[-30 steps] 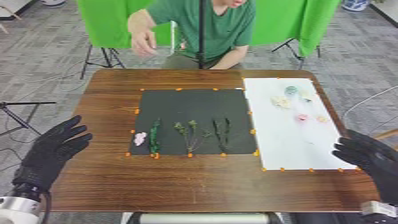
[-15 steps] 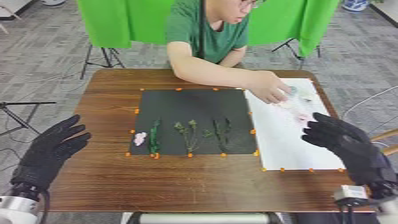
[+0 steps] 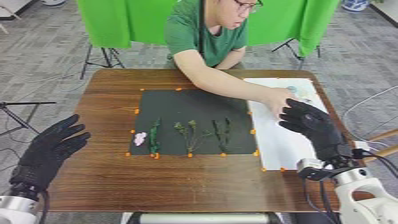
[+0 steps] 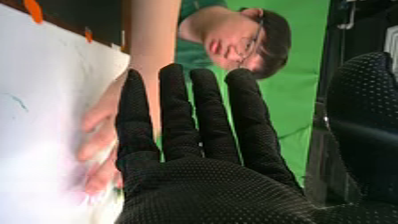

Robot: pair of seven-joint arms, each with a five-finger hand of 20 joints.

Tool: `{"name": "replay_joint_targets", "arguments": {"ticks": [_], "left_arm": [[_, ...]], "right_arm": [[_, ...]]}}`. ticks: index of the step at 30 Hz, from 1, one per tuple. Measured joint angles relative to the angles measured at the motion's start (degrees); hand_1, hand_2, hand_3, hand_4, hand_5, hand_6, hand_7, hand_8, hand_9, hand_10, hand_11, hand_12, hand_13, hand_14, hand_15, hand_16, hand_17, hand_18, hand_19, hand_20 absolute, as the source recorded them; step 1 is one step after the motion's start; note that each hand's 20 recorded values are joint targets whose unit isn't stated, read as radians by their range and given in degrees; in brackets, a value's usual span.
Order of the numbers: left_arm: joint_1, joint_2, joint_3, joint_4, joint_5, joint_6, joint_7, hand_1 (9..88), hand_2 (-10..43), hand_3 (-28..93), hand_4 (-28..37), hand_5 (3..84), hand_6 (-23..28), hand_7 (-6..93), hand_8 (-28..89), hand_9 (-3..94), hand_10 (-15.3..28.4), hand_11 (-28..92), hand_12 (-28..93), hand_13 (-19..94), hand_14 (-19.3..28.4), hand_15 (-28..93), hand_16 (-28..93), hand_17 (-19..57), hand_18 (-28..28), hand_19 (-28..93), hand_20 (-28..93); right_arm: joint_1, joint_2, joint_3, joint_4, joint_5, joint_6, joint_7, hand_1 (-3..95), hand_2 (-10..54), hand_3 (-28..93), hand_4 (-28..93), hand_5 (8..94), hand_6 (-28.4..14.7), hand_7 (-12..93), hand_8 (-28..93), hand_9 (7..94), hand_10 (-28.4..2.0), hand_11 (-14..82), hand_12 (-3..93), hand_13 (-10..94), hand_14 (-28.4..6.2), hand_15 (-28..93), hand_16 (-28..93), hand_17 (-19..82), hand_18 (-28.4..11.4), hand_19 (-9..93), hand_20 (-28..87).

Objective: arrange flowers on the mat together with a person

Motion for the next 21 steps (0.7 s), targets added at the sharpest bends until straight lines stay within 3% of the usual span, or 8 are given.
{"name": "replay_joint_targets", "arguments": {"ticks": [21], "left_arm": [[0.27, -0.07, -0.11, -0.11, -0.01, 0.04, 0.01, 30.9, -2.4, 69, -22.3, 33.9, 5.2, 19.1, -9, 29.8, 12.6, 22, 19, 26, 15.7, 37, 0, -5.3, 22.2, 49, 8]], "right_arm": [[-0.28, 0.01, 0.18, 0.0, 0.06, -1.82, 0.77, 21.7, -4.6, 83, -24, 39.6, -3.8, 16, -9, 40.7, -13.4, 8.0, 24.6, 35, -11.2, 11, 37, 13, -19.1, 35, 26]]}}
